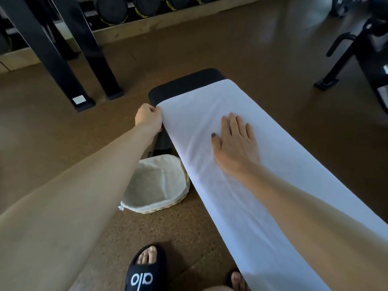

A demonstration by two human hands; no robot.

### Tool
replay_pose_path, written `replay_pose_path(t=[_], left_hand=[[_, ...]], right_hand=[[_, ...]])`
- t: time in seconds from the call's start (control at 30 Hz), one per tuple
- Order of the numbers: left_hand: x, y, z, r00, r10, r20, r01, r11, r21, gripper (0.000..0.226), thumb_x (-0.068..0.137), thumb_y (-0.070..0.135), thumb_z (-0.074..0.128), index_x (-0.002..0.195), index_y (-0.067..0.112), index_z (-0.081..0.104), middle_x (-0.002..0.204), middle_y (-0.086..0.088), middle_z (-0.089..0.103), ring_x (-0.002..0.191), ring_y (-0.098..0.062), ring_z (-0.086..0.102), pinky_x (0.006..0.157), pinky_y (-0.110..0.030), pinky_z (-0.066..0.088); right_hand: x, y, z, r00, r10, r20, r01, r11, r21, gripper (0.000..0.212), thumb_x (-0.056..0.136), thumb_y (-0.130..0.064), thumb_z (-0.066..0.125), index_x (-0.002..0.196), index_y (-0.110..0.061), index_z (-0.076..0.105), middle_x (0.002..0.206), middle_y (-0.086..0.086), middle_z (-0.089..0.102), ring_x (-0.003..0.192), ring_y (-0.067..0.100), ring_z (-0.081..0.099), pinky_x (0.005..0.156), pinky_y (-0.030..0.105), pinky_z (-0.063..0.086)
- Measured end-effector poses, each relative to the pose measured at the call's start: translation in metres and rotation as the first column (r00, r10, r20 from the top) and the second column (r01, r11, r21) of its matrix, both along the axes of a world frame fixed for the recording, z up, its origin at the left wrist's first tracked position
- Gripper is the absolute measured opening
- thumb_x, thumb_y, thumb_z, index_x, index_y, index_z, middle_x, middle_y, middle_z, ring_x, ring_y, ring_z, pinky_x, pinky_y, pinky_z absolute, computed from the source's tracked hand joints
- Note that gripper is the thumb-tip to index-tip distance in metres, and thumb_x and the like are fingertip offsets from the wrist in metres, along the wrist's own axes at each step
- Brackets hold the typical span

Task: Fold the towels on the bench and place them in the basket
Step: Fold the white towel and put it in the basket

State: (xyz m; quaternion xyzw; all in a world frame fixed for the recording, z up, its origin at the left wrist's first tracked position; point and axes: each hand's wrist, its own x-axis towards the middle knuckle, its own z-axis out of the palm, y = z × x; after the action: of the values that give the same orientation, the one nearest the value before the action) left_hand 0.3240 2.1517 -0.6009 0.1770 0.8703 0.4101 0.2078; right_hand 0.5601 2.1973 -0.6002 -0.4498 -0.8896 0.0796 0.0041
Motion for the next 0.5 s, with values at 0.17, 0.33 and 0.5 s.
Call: replay_pose_path(t=[0.17,0.33,0.5], left_hand=[[-0.004,-0.003,0.000,0.984,0.087,0.155,-0.101,0.991,0.084,0.024,0.103,0.018,0.045,0.121,0.012,0.060,0.107,-0.005,0.063,0.089,-0.017,0.062,0.065,-0.025,0.051],[-0.007,-0.008,-0.005,0.985,0.096,0.143,-0.104,0.993,0.049,0.023,0.102,0.024,0.046,0.121,0.016,0.057,0.113,-0.007,0.064,0.097,-0.021,0.064,0.083,-0.034,0.058],[0.014,-0.009,0.004,0.952,0.047,-0.303,-0.038,0.999,0.036,0.025,0.103,0.019,0.045,0.127,0.013,0.044,0.128,-0.007,0.048,0.110,-0.026,0.054,0.087,-0.038,0.048]], right_hand=[[-0.001,0.006,0.000,1.000,0.017,-0.017,-0.018,1.000,-0.014,0.067,0.108,-0.047,0.012,0.163,-0.011,0.002,0.172,0.009,-0.001,0.158,0.024,-0.003,0.128,0.042,-0.001],[-0.001,0.004,-0.002,0.999,0.036,0.001,-0.036,0.999,-0.008,0.068,0.107,-0.048,0.010,0.163,-0.012,0.000,0.171,0.009,-0.004,0.158,0.024,-0.006,0.128,0.042,-0.002],[-0.001,0.005,-0.002,0.999,0.038,-0.003,-0.039,0.999,-0.020,0.068,0.107,-0.049,0.011,0.163,-0.012,-0.002,0.171,0.009,-0.005,0.158,0.024,-0.007,0.128,0.042,-0.003]])
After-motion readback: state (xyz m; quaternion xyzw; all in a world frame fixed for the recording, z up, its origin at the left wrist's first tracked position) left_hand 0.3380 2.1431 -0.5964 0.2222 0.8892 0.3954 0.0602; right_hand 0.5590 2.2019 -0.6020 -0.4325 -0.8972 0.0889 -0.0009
